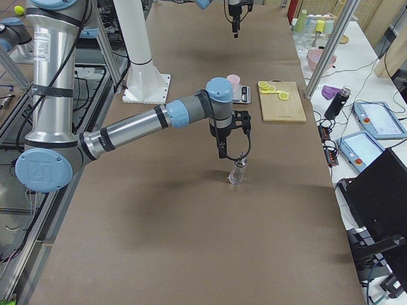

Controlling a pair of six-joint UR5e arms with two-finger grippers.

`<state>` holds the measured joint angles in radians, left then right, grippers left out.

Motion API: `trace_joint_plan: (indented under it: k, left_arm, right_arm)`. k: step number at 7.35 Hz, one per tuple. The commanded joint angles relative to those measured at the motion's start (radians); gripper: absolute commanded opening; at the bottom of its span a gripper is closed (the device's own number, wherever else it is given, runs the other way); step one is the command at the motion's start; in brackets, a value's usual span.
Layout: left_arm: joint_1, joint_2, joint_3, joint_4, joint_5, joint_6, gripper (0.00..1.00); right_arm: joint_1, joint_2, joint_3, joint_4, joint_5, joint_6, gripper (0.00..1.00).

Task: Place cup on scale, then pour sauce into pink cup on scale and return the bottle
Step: 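Release the pink cup on the scale and withdraw the left arm, then move the right gripper to the glass dispenser bottle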

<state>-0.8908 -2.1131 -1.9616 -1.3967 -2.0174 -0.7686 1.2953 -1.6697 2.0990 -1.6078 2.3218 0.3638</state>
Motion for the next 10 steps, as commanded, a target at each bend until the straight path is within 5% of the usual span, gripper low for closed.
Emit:
trace_joint_plan:
  k: [1, 3, 7, 10]
  left_arm:
    - [-0.138, 0.157, -0.019, -0.001, -0.03, 0.273, 0.98]
    - [-0.238, 0.211, -0.01, -0.001, -0.029, 0.418, 0.98]
    - [-0.377, 0.508, 0.033, -0.128, -0.029, 0.622, 0.98]
    - [-0.412, 0.528, 0.03, -0.133, -0.024, 0.641, 0.98]
  right_arm:
    - [-0.088, -0.027, 0.064, 0.038, -0.08, 0.157, 1.0]
    - [-0.196, -0.224, 0.059, 0.437, -0.21, 0.369, 1.0]
    - [-0.391, -0.309, 0.03, 0.642, -0.554, 0.532, 1.0]
    - [-0.557, -0.308, -0.124, 0.869, -0.853, 0.665, 1.0]
